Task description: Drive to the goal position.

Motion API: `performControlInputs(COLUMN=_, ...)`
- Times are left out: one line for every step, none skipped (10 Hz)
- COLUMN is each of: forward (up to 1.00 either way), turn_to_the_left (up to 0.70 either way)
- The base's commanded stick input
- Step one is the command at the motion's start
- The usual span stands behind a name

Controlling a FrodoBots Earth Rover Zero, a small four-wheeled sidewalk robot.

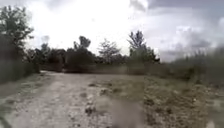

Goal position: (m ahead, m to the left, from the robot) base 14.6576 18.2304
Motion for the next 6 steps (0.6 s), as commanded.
performControlInputs(forward=0.7, turn_to_the_left=0.0)
performControlInputs(forward=0.7, turn_to_the_left=0.0)
performControlInputs(forward=0.7, turn_to_the_left=0.0)
performControlInputs(forward=0.7, turn_to_the_left=0.34)
performControlInputs(forward=0.7, turn_to_the_left=0.16)
performControlInputs(forward=0.7, turn_to_the_left=0.05)
